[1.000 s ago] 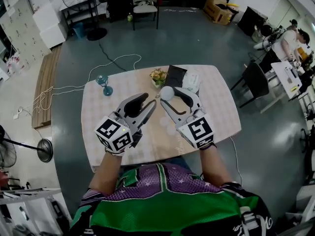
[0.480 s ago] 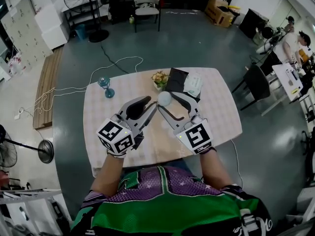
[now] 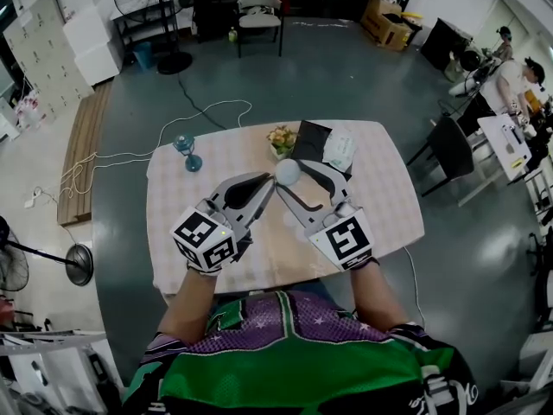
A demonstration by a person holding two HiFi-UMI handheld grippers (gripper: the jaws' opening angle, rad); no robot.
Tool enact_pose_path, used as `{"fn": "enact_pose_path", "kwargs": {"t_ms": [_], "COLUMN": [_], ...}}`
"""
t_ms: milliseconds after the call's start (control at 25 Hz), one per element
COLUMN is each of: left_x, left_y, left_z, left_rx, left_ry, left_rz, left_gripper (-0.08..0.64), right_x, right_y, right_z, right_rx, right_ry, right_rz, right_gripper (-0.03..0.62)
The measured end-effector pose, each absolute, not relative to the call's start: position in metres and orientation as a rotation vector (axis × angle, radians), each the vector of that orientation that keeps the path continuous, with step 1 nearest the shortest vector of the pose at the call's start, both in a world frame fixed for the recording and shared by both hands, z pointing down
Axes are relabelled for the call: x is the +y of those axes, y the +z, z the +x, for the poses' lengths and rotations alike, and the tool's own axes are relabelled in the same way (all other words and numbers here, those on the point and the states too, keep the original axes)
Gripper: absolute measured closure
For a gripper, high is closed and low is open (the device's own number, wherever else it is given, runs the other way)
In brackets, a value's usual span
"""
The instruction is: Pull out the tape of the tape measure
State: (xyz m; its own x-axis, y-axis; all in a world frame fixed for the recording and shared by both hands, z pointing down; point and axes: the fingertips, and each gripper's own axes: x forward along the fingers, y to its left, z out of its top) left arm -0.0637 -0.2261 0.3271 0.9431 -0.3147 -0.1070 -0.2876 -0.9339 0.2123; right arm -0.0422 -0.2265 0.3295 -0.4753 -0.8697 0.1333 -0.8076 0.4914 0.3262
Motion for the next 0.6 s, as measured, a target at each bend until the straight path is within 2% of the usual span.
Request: {"fn": "enact_pose_path", "kwargs": {"t_ms": [600], "left_x": [-0.24], "left_y": [0.328], "left_z": [-0.107], "left_rx": [-0.695], "left_ry": [-0.152], "left_rz": [2.971], "left_gripper": [0.528], "right_x": [-0.229], "right_y": [0.333], "right_z": [-0.012], "right_rx": [-2.356], "right_ry": [-0.3], "right_rz": [1.521], "right_gripper": [0.374]}}
